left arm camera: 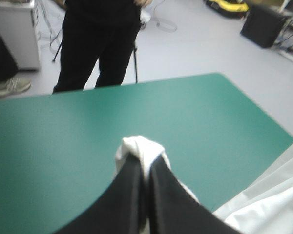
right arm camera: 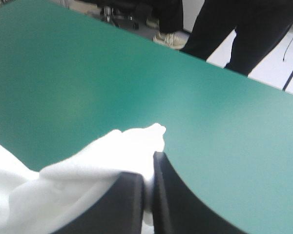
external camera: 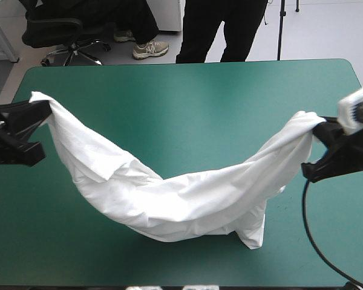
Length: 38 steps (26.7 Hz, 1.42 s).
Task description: Fold the cloth
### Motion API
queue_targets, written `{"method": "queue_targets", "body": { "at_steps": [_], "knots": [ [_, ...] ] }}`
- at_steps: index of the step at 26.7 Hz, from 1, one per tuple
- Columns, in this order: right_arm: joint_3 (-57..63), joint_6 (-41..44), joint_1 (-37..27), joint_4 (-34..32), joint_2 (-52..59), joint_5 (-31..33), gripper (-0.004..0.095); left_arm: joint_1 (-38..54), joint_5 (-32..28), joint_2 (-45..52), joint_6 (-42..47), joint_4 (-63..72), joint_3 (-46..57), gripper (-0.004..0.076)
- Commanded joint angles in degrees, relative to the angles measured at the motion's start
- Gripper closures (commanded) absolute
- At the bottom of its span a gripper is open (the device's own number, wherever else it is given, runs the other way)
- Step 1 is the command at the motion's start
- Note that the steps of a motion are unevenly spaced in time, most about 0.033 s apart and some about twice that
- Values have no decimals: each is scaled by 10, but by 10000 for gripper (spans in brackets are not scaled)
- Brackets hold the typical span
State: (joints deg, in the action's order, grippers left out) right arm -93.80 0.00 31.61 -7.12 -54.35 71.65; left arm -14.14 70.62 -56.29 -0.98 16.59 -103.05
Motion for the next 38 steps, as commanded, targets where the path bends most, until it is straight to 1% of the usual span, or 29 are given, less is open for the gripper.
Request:
{"method": "queue_targets", "body": {
  "at_steps": [1,3,5,7,9,12,15,19,22,24,26,27,29,30,31,33,34,36,38],
  "knots": [
    [46,0,-2,-39,-30,-60,925,-2,25,-27,16,-41,58,741],
    [72,0,-2,-87,-84,-116,926,-2,-51,-71,17,-86,116,741],
    [72,0,-2,-135,-142,-164,926,-2,-123,-119,16,-120,135,741],
    [72,20,-2,-191,-194,-213,925,-2,-180,-168,26,-160,135,741],
    [72,43,-2,-239,-242,-243,925,-2,-217,-214,27,-190,135,741],
    [72,59,-2,-283,-288,-271,926,-2,-236,-262,27,-207,135,741],
    [72,79,-2,-313,-325,-292,926,-2,-249,-306,27,-222,135,741],
    [72,104,-2,-319,-367,-297,925,-2,-253,-357,27,-219,135,741],
    [72,136,-2,-319,-391,-289,924,-2,-253,-388,27,-208,135,739],
    [72,138,-2,-319,-406,-283,918,-2,-253,-407,23,-201,135,717],
    [72,139,-7,-314,-416,-282,876,-2,-253,-422,23,-201,135,659],
    [72,139,-13,-308,-419,-282,831,-2,-253,-426,23,-201,135,619],
    [72,139,-26,-291,-419,-282,720,-2,-247,-432,18,-200,135,517],
    [72,139,-33,-287,-417,-280,647,-2,-242,-432,10,-198,135,467],
    [70,138,-41,-286,-415,-275,574,-2,-240,-430,-6,-197,135,388],
    [61,138,-56,-286,-408,-267,441,-2,-237,-425,-7,-197,135,295],
    [54,138,-63,-285,-402,-262,390,-2,-227,-419,-7,-201,133,242],
    [42,138,-75,-285,-389,-251,347,-2,-199,-411,-7,-211,121,208],
    [32,132,-84,-285,-372,-239,349,-2,-170,-390,-4,-222,113,209]
  ]
}}
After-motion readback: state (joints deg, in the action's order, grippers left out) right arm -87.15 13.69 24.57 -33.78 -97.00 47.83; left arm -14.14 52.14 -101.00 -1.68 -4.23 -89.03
